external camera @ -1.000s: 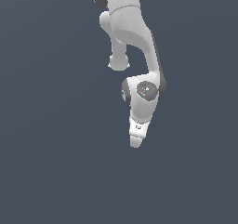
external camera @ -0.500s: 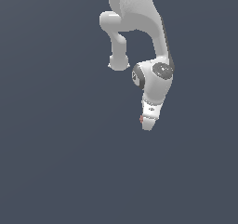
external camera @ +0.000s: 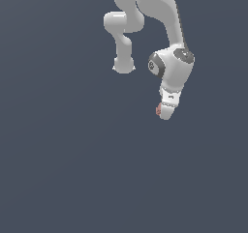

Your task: Pick up the object and move it to a goal position.

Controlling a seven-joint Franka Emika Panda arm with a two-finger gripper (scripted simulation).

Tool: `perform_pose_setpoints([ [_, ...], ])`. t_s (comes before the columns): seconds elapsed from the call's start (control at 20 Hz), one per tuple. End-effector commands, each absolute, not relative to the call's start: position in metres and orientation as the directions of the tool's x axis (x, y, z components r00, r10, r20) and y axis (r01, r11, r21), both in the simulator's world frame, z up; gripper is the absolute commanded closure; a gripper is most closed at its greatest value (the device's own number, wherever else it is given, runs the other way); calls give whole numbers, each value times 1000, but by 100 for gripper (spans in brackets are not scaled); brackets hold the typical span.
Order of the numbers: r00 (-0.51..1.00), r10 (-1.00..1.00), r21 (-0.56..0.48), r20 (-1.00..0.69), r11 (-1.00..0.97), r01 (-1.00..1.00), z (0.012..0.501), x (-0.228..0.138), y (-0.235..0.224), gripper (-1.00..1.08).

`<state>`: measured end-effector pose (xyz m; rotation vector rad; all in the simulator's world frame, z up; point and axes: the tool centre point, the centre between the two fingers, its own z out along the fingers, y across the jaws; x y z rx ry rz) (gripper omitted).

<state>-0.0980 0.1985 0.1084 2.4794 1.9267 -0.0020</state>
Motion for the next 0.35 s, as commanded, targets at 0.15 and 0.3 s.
perform_pose_setpoints([
  [0.15,248,969,1,-2,-248,969,117,-117,216,108],
  [0.3,248,969,0,-1,-248,969,119,-119,219,108],
])
